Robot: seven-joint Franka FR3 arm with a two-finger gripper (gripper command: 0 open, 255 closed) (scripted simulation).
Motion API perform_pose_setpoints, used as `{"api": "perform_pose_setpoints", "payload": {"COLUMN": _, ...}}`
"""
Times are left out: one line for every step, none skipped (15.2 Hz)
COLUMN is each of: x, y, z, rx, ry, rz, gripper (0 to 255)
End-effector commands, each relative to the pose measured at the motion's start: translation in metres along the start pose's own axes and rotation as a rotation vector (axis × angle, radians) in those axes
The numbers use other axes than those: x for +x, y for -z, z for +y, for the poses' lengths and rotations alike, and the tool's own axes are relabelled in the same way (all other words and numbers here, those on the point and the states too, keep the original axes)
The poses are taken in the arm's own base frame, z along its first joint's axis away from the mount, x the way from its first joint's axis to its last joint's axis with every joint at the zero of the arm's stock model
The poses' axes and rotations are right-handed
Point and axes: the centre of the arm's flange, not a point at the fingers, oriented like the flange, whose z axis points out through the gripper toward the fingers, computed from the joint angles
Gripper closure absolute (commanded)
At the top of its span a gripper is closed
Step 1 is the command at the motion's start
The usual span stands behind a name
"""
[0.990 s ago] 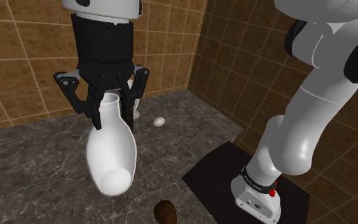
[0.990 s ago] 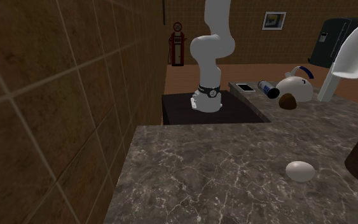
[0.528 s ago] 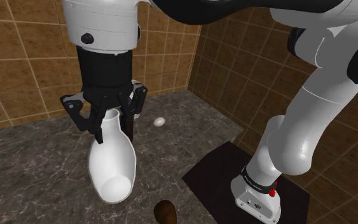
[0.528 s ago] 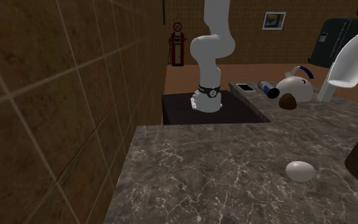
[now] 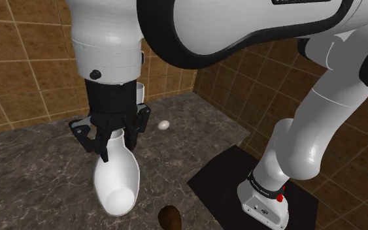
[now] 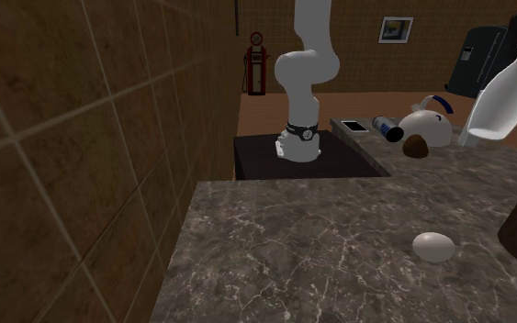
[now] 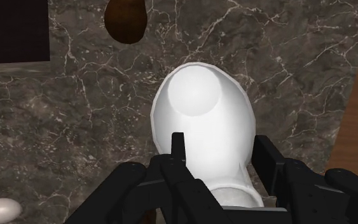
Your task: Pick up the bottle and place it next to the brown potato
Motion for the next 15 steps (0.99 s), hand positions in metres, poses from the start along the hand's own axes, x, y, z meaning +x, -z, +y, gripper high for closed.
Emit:
{"api": "perform_pose_setpoints", "payload": {"x": 0.001, "y": -0.011, "z": 0.000, "rx": 0.001, "ry": 0.000, "rz": 0.001, "gripper": 255}}
{"api": "perform_pose_setpoints", "payload": {"x": 0.002, "y": -0.016, "z": 0.000, "rx": 0.001, "ry": 0.000, "rz": 0.001, "gripper": 255}}
{"api": "perform_pose_setpoints", "payload": {"x": 0.002, "y": -0.021, "z": 0.000, "rx": 0.001, "ry": 0.000, "rz": 0.001, "gripper": 255}}
{"api": "perform_pose_setpoints", "payload": {"x": 0.002, "y": -0.027, "z": 0.000, "rx": 0.001, "ry": 0.000, "rz": 0.001, "gripper": 255}}
{"api": "perform_pose_setpoints", "payload": {"x": 0.002, "y": -0.032, "z": 0.000, "rx": 0.001, "ry": 0.000, "rz": 0.001, "gripper": 255}}
{"api": "perform_pose_setpoints", "payload": {"x": 0.002, "y": -0.037, "z": 0.000, "rx": 0.001, "ry": 0.000, "rz": 0.001, "gripper": 255}}
{"api": "perform_pose_setpoints", "payload": {"x": 0.002, "y": -0.043, "z": 0.000, "rx": 0.001, "ry": 0.000, "rz": 0.001, "gripper": 255}}
{"api": "perform_pose_setpoints", "payload": {"x": 0.003, "y": -0.048, "z": 0.000, "rx": 0.001, "ry": 0.000, "rz": 0.001, "gripper": 255}}
{"api": "perform_pose_setpoints", "payload": {"x": 0.003, "y": -0.053, "z": 0.000, "rx": 0.001, "ry": 0.000, "rz": 0.001, "gripper": 255}}
{"api": "perform_pose_setpoints", "payload": {"x": 0.003, "y": -0.058, "z": 0.000, "rx": 0.001, "ry": 0.000, "rz": 0.001, "gripper": 255}}
{"api": "perform_pose_setpoints", "payload": {"x": 0.003, "y": -0.064, "z": 0.000, "rx": 0.001, "ry": 0.000, "rz": 0.001, "gripper": 255}}
{"api": "perform_pose_setpoints", "payload": {"x": 0.003, "y": -0.069, "z": 0.000, "rx": 0.001, "ry": 0.000, "rz": 0.001, "gripper": 255}}
{"api": "perform_pose_setpoints", "payload": {"x": 0.003, "y": -0.074, "z": 0.000, "rx": 0.001, "ry": 0.000, "rz": 0.001, "gripper": 255}}
{"api": "perform_pose_setpoints", "payload": {"x": 0.004, "y": -0.080, "z": 0.000, "rx": 0.001, "ry": 0.000, "rz": 0.001, "gripper": 255}}
{"api": "perform_pose_setpoints", "payload": {"x": 0.004, "y": -0.085, "z": 0.000, "rx": 0.001, "ry": 0.000, "rz": 0.001, "gripper": 255}}
